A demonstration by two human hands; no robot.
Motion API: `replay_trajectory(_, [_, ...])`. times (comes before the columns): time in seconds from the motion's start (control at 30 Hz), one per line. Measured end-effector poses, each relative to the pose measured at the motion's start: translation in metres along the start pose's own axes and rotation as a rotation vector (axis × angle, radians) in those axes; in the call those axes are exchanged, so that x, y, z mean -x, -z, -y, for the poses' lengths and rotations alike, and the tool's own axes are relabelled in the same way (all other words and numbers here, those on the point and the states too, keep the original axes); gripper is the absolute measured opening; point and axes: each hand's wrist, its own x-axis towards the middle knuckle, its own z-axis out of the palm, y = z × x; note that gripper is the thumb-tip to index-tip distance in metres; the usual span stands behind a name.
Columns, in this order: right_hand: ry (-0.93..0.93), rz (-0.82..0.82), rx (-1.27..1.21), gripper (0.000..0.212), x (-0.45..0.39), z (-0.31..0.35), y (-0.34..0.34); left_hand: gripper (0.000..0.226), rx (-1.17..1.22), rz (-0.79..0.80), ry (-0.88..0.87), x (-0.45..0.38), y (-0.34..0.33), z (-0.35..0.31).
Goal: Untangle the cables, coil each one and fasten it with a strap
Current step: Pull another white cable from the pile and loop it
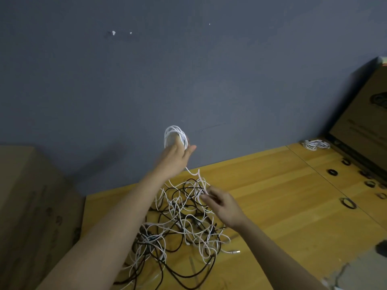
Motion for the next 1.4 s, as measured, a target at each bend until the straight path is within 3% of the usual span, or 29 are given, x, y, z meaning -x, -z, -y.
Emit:
replay_trajectory(0.07, [-0.017,-0.12,-0.122,0.024,0.001,-0.005,0.014,0.042,-0.258,0.129,-0.023,-0.001,0.008,0.011])
replay_trajectory(0.13, [-0.03,-0.231,-0.171,0.026,-0.002,-0.002,0.029,0.039,-0.362,0.247,-0.061,0.003,0.008,0.013])
replay_trajectory(0.27, [-0.003,-0.345,-0.173,0.026,-0.015,0.018,0.041,0.044,-0.615,0.276,-0.201,0.01,-0.009,0.01])
replay_trajectory(0.4, [-0.031,-0.562,-0.056,0.019,-0.028,0.012,0.066,0.046,-0.477,0.274,-0.255,0.015,-0.009,0.014])
replay_trajectory(0.5, [-0.029,-0.694,0.415,0.017,-0.039,0.001,0.078,0.05,-0.344,0.253,-0.329,0.019,-0.006,0.007])
replay_trajectory(0.6, [0.023,-0.578,0.488,0.019,-0.044,0.005,0.076,0.047,0.002,0.235,-0.23,0.016,0.003,-0.012])
replay_trajectory(0.7, [0.08,-0.382,0.478,0.017,-0.039,0.006,0.058,0.028,0.293,0.115,-0.172,0.009,0.013,-0.026])
replay_trajectory(0.83, [0.105,-0.115,0.432,0.019,-0.033,0.018,0.024,0.03,0.335,0.072,-0.171,0.005,0.011,-0.029])
replay_trajectory(1.0, [-0.003,0.06,-0.035,0.012,-0.022,0.031,0.019,0.035,0.18,-0.035,-0.059,0.002,0.001,-0.011])
replay_trajectory(1.1, [-0.003,0.015,-0.199,0.022,-0.017,0.036,0.036,0.036,0.013,-0.071,-0.026,0.001,0.0,0.01])
replay_trajectory(1.23, [-0.064,-0.167,-0.074,0.028,-0.029,0.03,0.065,0.043,-0.208,-0.085,-0.036,0.011,0.001,0.025])
replay_trajectory(1.33, [-0.066,-0.407,0.03,0.016,-0.045,0.03,0.075,0.042,-0.268,-0.054,-0.095,0.017,0.002,0.018])
replay_trajectory(1.4, [-0.032,-0.55,0.173,0.019,-0.054,0.037,0.079,0.04,-0.305,-0.031,-0.119,0.016,0.005,0.007])
